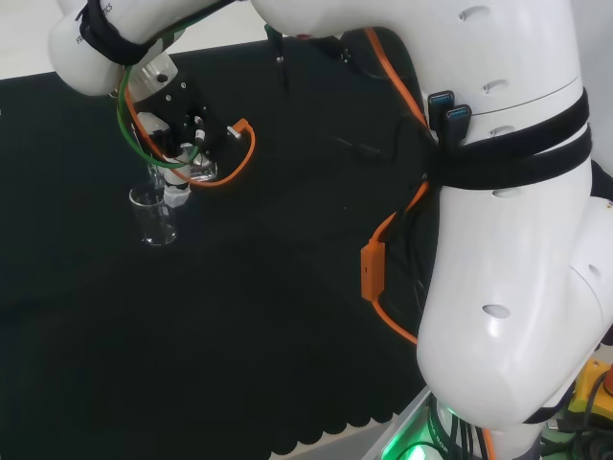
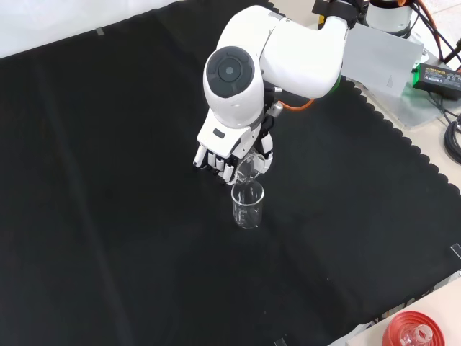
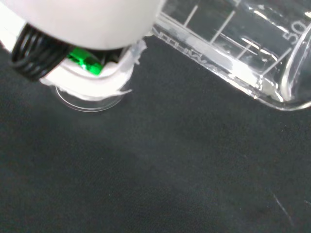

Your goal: Pour the water from the handheld beaker into the one on the table.

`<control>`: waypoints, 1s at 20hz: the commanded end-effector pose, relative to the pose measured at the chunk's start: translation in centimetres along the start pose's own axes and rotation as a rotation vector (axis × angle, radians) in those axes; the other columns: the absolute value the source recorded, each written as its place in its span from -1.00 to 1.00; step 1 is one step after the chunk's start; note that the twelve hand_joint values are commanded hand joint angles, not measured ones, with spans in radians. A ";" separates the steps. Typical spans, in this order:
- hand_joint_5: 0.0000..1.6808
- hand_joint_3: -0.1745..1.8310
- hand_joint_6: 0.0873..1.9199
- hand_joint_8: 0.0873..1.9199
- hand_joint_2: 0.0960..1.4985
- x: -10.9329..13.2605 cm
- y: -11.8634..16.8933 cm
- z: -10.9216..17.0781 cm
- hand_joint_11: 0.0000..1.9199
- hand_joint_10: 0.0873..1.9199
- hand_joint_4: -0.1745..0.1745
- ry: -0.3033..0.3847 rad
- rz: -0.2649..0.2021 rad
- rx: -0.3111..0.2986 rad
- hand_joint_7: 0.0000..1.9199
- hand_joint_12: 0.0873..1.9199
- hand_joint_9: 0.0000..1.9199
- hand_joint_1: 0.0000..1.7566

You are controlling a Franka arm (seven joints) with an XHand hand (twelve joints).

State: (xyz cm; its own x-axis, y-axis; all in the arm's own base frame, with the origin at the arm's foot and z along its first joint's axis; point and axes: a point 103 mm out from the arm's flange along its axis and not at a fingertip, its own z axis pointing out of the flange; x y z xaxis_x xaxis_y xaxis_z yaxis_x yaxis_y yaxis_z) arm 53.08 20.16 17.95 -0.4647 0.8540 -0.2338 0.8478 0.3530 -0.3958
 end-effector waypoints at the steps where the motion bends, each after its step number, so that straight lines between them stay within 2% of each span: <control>1: 0.62 0.04 -0.47 -1.00 -0.46 0.1 0.0 -0.1 -0.32 -0.63 0.14 -0.014 0.003 0.004 0.76 0.20 0.24 0.50; 20: 0.61 0.04 -0.46 -1.00 -0.46 0.8 0.0 -0.8 -0.32 -0.64 0.13 -0.065 0.007 0.012 0.76 0.20 0.24 0.50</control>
State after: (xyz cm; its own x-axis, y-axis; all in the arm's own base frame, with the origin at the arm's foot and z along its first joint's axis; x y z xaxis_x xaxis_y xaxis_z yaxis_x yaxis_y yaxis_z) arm 52.95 21.23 18.46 -0.4733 0.8307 -0.2931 0.8483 0.3401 -0.4059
